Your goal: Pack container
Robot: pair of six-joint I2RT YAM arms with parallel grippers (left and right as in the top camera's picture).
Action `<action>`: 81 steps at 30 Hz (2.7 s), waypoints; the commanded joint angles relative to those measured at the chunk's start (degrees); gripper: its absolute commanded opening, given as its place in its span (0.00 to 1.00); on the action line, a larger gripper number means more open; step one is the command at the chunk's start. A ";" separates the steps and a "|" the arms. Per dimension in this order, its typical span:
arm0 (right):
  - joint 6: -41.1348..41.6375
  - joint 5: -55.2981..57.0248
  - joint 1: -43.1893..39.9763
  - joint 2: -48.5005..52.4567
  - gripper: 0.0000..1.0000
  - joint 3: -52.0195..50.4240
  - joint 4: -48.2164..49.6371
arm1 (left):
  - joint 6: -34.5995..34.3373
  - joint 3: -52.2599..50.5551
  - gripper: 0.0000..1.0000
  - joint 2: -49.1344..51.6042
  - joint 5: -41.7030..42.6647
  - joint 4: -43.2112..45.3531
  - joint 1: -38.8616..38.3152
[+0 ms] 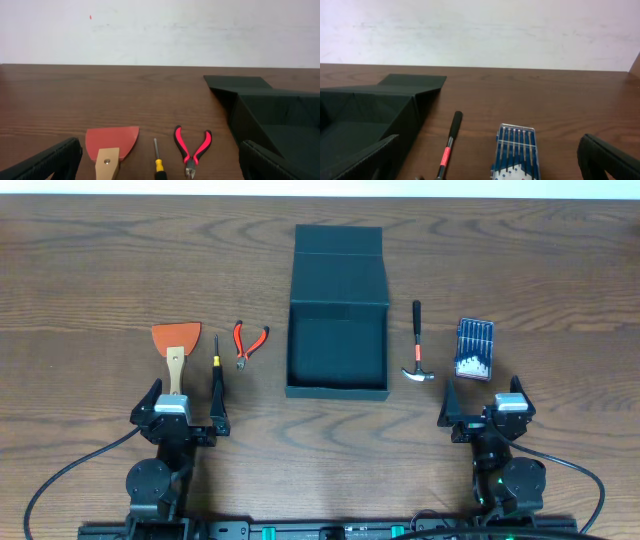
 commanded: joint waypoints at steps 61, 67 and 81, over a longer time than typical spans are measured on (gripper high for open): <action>-1.38 6.34 -0.42 48.02 0.99 52.46 -29.22 | 0.96 -0.52 0.99 -0.31 1.07 -2.54 -0.22; -1.36 3.72 -0.42 69.99 0.99 79.45 -53.13 | 0.96 -0.52 0.99 -0.31 1.07 -2.54 -0.22; -0.94 7.08 -0.85 85.35 0.99 92.74 -65.59 | 0.96 -0.52 0.98 -0.31 1.07 -2.54 -0.22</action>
